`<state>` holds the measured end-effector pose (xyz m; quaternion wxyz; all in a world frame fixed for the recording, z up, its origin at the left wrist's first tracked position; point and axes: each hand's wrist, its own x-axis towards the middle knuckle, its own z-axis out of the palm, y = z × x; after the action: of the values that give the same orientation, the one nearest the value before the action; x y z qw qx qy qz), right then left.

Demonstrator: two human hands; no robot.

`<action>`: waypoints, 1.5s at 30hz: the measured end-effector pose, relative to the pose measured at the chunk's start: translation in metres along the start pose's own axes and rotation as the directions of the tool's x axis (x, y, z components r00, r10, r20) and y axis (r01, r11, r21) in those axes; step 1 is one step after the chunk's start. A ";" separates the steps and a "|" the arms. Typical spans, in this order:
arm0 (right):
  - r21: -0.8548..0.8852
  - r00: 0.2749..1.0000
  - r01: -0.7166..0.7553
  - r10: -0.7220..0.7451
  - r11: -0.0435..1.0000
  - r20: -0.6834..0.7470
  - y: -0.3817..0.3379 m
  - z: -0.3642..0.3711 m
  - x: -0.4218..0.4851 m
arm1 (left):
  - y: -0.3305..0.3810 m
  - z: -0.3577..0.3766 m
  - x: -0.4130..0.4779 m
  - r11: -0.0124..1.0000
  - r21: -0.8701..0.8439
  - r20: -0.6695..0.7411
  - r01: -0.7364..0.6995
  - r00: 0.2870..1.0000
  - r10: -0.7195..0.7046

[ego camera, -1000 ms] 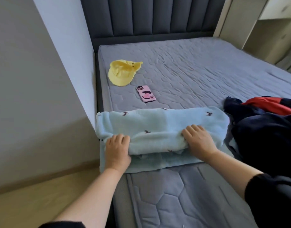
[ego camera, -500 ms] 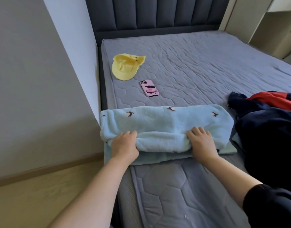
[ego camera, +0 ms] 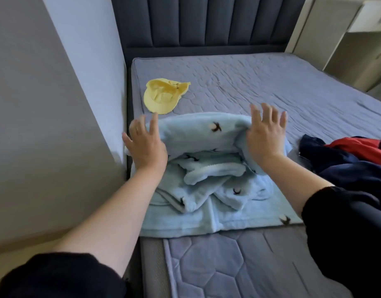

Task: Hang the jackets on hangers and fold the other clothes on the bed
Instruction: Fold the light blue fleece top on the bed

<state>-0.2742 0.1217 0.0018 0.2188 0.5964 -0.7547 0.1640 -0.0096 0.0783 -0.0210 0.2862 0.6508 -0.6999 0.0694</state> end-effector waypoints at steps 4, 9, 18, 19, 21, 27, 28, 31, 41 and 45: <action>0.074 0.997 0.027 -0.021 0.997 -0.077 -0.014 0.020 0.021 | 0.023 0.008 0.036 0.970 -0.060 -0.104 -0.234 0.968 0.227; 0.249 0.778 -0.097 -0.083 0.964 0.623 -0.019 0.072 0.000 | 0.027 0.063 0.008 0.931 -0.357 0.639 -0.081 0.705 0.307; 0.364 0.451 -0.887 0.362 0.284 0.816 0.004 0.100 0.010 | 0.032 0.090 0.002 0.312 -0.325 0.880 0.892 0.407 -0.245; 0.288 0.374 -0.916 0.339 0.278 0.863 0.006 0.102 0.009 | 0.033 0.091 0.006 0.153 -0.254 0.947 0.955 0.278 -0.160; 0.197 0.243 -0.945 0.156 0.262 0.957 0.005 0.104 0.007 | 0.037 0.091 0.012 -0.007 -0.160 0.987 0.987 0.160 -0.009; 0.571 0.587 -0.808 0.273 0.143 0.762 -0.007 0.105 0.047 | 0.050 0.088 0.060 0.339 -0.590 0.737 0.733 0.661 -0.145; 0.659 0.666 -0.738 0.309 0.145 0.679 -0.009 0.101 0.057 | 0.051 0.084 0.073 0.414 -0.665 0.621 0.622 0.768 -0.155; 0.786 0.776 -0.608 0.290 0.109 0.560 -0.017 0.099 0.075 | 0.050 0.077 0.097 0.544 -0.742 0.381 0.390 0.915 -0.136; 0.496 0.739 -0.660 0.372 0.564 0.561 -0.025 0.145 0.011 | 0.015 0.113 0.011 0.856 -0.443 0.214 0.267 0.959 -0.188; 0.381 0.961 -0.272 0.233 0.884 0.147 -0.031 0.143 0.005 | 0.032 0.110 0.027 0.909 -0.346 -0.015 -0.233 0.970 0.243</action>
<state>-0.2639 0.0370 -0.1176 0.0332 0.5322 -0.7865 0.3116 -0.0743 0.0077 -0.0899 0.3752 0.5014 -0.7791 -0.0295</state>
